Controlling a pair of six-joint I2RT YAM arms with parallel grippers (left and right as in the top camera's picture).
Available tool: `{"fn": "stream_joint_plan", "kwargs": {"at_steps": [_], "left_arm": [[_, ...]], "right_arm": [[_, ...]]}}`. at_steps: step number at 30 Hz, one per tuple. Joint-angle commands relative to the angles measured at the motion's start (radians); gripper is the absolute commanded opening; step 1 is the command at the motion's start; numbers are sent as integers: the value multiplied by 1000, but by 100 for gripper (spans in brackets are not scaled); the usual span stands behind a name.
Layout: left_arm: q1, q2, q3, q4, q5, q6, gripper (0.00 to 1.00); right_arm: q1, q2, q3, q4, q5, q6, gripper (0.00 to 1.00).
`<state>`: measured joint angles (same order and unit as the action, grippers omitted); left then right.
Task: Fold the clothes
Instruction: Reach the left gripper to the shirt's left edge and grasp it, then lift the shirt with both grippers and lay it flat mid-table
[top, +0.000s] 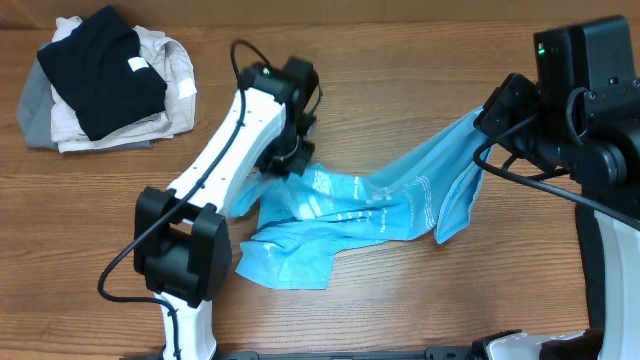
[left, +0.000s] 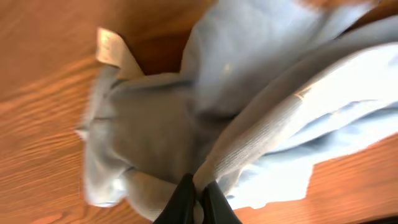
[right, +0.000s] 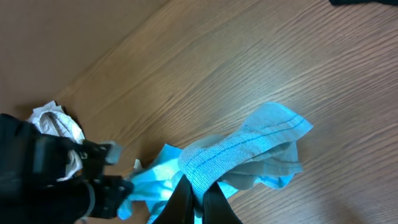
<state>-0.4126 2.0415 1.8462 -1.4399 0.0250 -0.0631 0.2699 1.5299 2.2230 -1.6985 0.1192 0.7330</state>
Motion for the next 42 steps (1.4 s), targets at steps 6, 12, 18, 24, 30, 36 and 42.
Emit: {"fn": "stream_joint_plan", "kwargs": {"at_steps": [6, 12, 18, 24, 30, 36, 42], "left_arm": [[0, -219, 150, -66, -98, -132, 4], [0, -379, 151, -118, -140, -170, 4], [-1, -515, 151, -146, -167, -199, 4], [-1, -655, 153, -151, -167, -206, 4], [-1, -771, 183, -119, -304, -312, 4], [0, -793, 186, 68, -440, -318, 4], [7, -624, 186, 203, -515, -292, 4]], "right_arm": [[-14, -16, 6, 10, 15, 72, 4], [-37, -30, 45, 5, 14, 79, 4], [-37, -98, 104, 5, 9, 79, 4], [-37, -183, 165, 5, 7, 83, 4], [-38, -223, 188, 8, 49, 138, 4], [-38, -179, 187, 43, 193, 204, 4], [-53, -23, 186, 97, 213, 203, 4]]}}
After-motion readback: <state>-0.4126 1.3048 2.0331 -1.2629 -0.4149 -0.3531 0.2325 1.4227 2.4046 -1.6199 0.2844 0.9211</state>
